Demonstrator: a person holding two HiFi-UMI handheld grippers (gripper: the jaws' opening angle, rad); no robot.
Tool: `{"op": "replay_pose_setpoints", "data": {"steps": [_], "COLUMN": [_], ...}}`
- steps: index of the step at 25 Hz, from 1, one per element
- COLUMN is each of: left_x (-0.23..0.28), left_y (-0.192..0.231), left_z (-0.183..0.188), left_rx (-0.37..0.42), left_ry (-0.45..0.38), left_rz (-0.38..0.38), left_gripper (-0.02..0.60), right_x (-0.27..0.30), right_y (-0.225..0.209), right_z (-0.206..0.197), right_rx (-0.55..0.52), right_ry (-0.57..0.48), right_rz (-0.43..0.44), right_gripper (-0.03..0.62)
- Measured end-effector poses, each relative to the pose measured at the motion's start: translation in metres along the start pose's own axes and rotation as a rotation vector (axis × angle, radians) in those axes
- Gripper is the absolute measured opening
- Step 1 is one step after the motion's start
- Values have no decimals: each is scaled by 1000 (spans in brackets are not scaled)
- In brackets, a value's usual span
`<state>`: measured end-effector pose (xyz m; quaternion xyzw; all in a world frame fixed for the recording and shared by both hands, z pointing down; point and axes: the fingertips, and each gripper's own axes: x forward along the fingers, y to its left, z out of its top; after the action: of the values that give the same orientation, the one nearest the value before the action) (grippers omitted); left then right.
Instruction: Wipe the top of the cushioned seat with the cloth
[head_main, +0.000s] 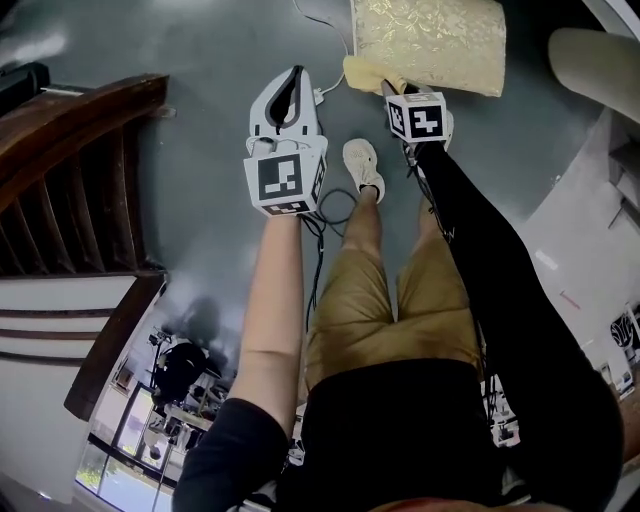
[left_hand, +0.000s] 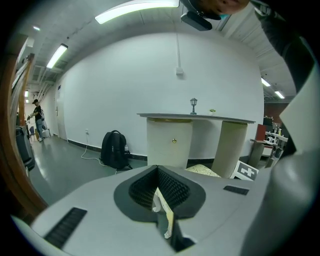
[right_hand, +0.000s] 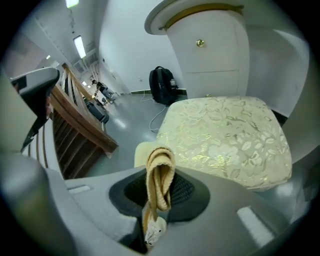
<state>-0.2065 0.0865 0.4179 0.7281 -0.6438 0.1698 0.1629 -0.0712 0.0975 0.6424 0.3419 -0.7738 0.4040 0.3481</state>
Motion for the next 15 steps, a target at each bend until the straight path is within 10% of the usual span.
{"op": "replay_pose_setpoints", "data": {"steps": [15], "left_x": [65], "left_y": [-67], "left_z": [26], "left_rx": [-3], "left_ry": [8], "left_rz": [-57], "left_gripper": [8], "right_x": [-77], "right_y": [-178], "right_z": [-2], "right_rx": [91], "right_ry": [22], "right_rz": [-242], "right_gripper": [58]}}
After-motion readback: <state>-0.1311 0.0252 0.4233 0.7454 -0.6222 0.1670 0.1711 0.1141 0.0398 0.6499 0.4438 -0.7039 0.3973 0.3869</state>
